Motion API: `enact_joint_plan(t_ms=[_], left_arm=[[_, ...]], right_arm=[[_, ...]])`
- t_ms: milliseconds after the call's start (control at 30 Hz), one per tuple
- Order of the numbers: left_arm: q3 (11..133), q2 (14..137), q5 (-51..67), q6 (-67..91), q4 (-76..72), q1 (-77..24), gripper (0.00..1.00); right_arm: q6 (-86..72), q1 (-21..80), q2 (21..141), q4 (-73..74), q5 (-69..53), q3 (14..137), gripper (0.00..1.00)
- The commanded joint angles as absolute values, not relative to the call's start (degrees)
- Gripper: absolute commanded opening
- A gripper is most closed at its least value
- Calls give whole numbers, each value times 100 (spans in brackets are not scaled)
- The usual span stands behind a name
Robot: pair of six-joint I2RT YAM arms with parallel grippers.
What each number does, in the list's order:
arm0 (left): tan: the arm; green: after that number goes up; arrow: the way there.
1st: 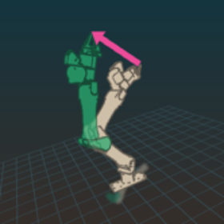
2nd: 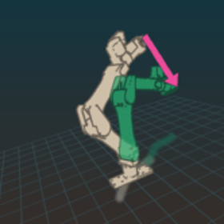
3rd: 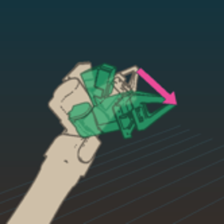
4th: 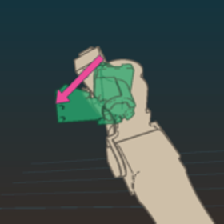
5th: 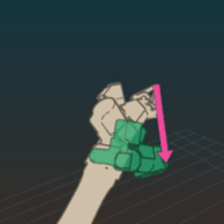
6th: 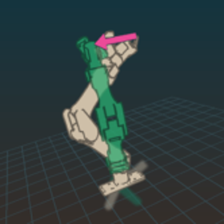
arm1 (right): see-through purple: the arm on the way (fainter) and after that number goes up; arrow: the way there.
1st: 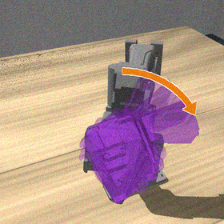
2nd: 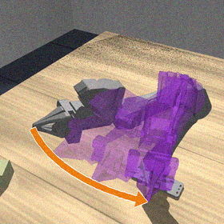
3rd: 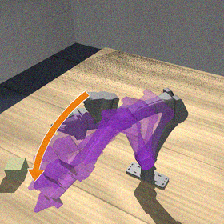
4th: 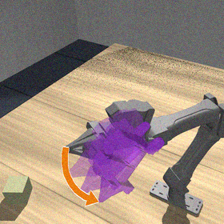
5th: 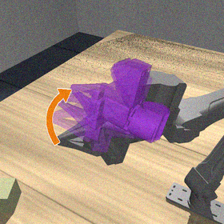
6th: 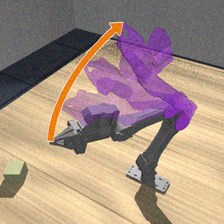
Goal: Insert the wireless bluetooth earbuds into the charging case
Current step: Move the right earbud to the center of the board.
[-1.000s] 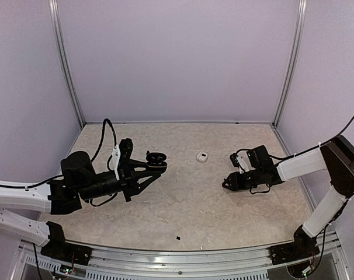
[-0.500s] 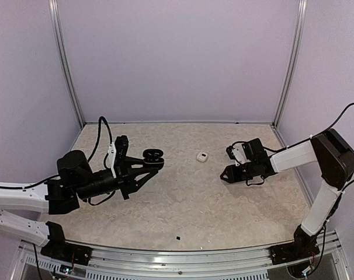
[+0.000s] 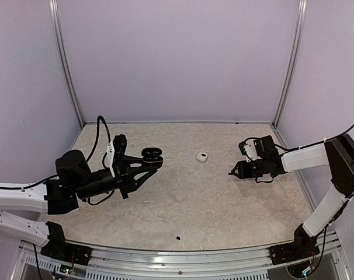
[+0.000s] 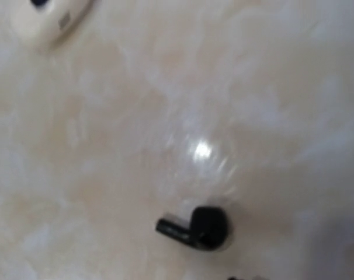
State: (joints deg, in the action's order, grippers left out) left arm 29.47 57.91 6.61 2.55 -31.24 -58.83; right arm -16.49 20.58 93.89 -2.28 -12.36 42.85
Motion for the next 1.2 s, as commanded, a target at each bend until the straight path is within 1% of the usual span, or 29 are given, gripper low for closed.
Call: enact_joint_plan(t_ms=[0,200,400,633,733,833,1000,1167], left_arm=[[2885,5695,629,202,-3224,-5834,9],[2897,5674,608,184,-3200,-5836,10],[2848,5607,575,193,-3207,-5836,10],[2857,5623,581,185,-3215,-5836,10],[2855,5608,572,193,-3209,-5833,10],[2838,5582,579,193,-3201,-5833,10],[2845,5551,580,187,-3199,-5836,10],[2853,5580,607,185,-3206,-5836,10]], right_arm=[[-1560,1792,9005,-186,-1305,4343,37],[-1503,1704,9459,-43,-1495,4712,37],[-1659,1721,9770,-236,-1824,4681,31],[-1632,1796,10082,-281,-1831,4828,27],[-1573,1838,10239,-311,-1837,4908,24],[-1501,1875,10387,-304,-1809,5024,22],[-1420,1906,10532,-281,-1727,5182,23],[-1290,1940,10670,-185,-1750,5339,23]])
